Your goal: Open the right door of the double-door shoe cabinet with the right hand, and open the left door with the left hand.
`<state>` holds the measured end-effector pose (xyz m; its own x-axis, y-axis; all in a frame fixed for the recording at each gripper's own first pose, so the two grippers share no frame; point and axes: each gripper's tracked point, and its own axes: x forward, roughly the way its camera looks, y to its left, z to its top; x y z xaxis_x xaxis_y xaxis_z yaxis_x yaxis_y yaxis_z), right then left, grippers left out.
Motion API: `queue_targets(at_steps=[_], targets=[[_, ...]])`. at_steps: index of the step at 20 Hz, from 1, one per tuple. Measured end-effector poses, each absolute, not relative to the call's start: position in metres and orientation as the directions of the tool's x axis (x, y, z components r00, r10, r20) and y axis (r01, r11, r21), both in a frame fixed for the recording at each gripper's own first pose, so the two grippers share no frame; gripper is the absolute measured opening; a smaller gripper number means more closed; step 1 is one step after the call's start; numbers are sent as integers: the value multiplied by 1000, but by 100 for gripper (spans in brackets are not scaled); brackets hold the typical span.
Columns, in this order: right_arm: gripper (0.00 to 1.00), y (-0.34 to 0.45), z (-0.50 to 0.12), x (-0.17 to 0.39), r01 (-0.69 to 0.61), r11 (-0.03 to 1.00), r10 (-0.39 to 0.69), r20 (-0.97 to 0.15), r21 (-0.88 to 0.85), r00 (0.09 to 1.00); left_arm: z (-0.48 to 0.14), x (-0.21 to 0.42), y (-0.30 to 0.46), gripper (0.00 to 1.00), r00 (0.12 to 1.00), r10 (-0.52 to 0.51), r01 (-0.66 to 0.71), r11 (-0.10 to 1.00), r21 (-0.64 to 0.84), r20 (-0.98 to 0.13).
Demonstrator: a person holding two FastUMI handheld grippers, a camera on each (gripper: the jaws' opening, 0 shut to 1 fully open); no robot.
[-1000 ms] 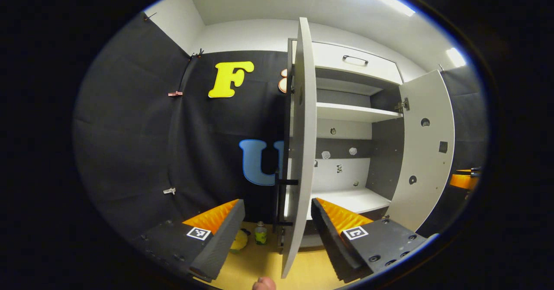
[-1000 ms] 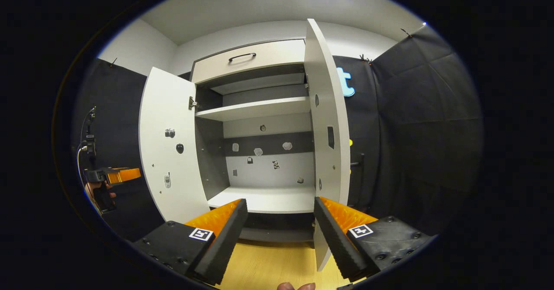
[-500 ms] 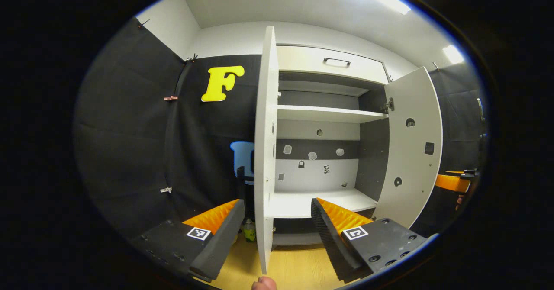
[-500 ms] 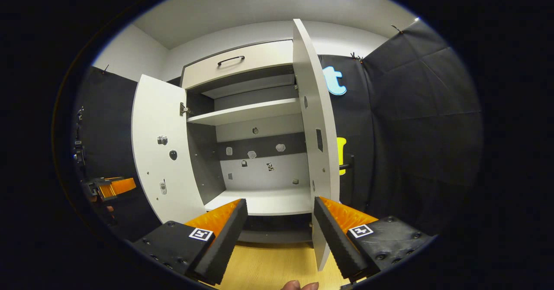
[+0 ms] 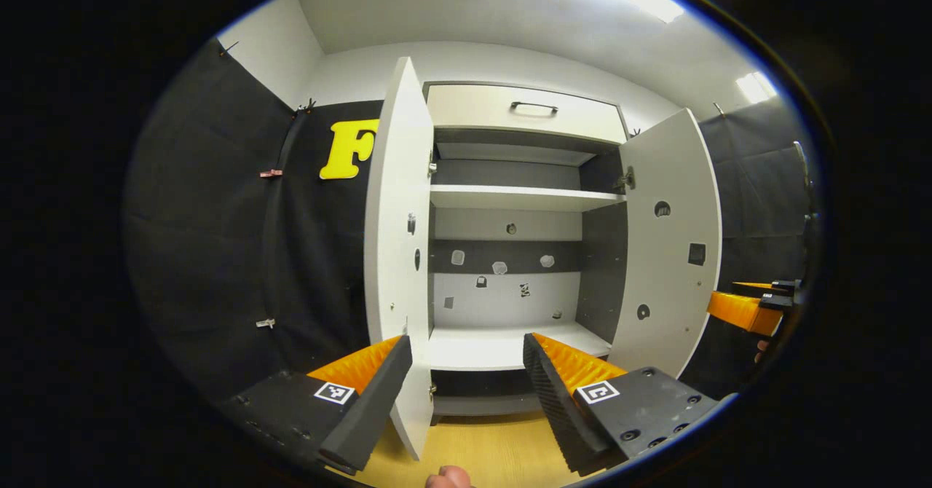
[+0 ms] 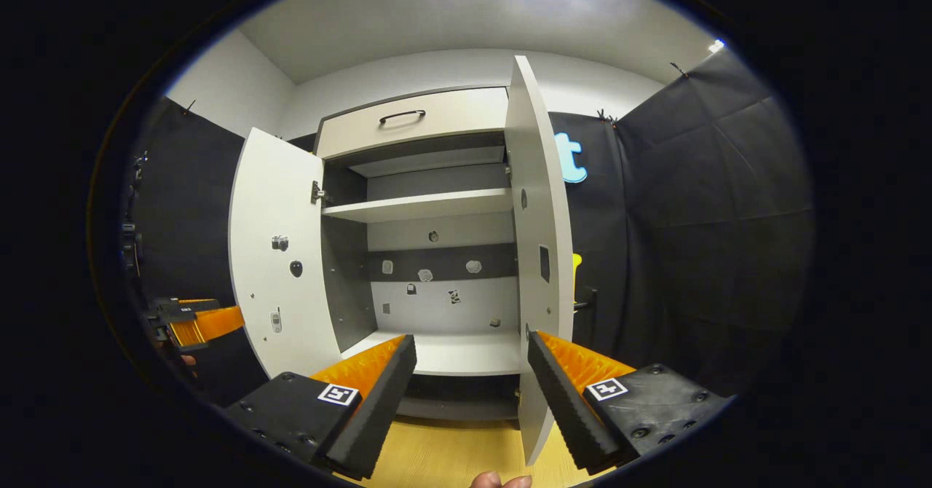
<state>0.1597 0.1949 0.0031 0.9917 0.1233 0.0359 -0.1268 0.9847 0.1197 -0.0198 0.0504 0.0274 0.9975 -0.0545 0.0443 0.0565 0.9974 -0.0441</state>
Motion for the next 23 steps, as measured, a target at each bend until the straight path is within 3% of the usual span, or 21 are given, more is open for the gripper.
queue_targets(at_steps=[23], targets=[[98, 202, 2, 158, -134, 986, 132, 22, 104, 991, 35, -17, 8, 95, 989, -132, 132, 991, -7, 60]])
